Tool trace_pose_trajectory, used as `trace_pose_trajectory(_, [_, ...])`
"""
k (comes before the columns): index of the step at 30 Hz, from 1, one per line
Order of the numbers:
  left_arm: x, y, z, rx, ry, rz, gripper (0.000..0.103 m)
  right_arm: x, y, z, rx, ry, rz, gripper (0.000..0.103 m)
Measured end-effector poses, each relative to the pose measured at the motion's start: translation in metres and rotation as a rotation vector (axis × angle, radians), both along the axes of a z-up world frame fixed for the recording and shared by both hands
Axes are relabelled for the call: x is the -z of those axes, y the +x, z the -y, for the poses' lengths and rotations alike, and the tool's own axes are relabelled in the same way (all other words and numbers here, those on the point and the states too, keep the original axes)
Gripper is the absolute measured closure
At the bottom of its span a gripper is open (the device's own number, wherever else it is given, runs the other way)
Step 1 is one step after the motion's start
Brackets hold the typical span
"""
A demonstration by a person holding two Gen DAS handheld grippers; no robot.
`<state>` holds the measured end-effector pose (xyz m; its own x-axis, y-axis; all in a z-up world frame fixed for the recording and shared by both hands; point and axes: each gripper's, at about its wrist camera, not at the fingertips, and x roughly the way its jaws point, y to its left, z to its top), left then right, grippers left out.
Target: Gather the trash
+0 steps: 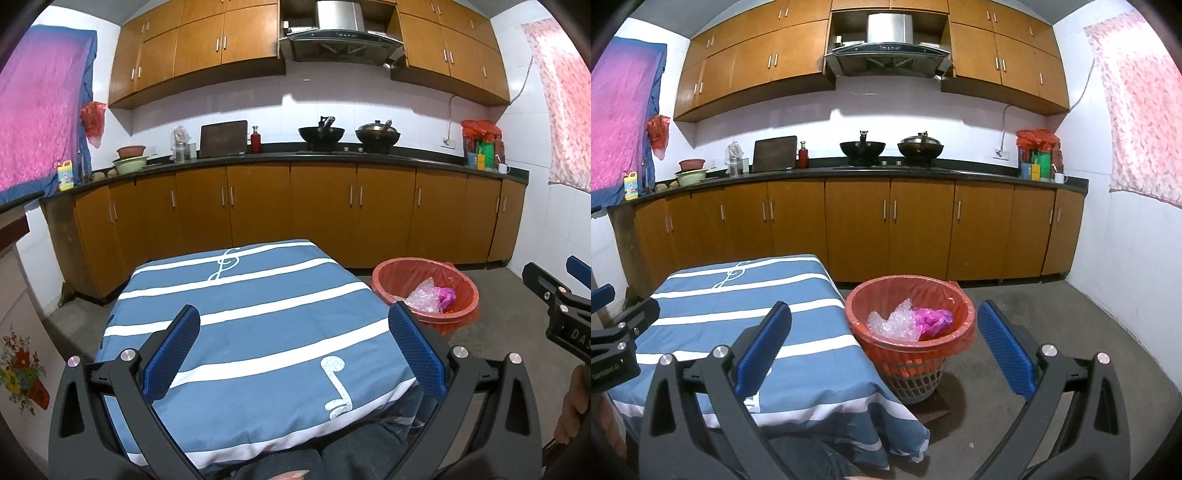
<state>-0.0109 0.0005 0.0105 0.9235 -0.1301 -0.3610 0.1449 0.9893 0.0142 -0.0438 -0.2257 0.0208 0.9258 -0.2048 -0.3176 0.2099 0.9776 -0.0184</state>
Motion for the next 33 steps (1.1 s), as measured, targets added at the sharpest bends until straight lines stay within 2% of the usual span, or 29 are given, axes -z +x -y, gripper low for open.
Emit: trace_pose_trajectory(33, [0.0023,-0.0046,0.0014,0.004,0.003,0.004,0.002,0.0025,-0.0004,0.0037,0.008,0.009,-0.004,0.004])
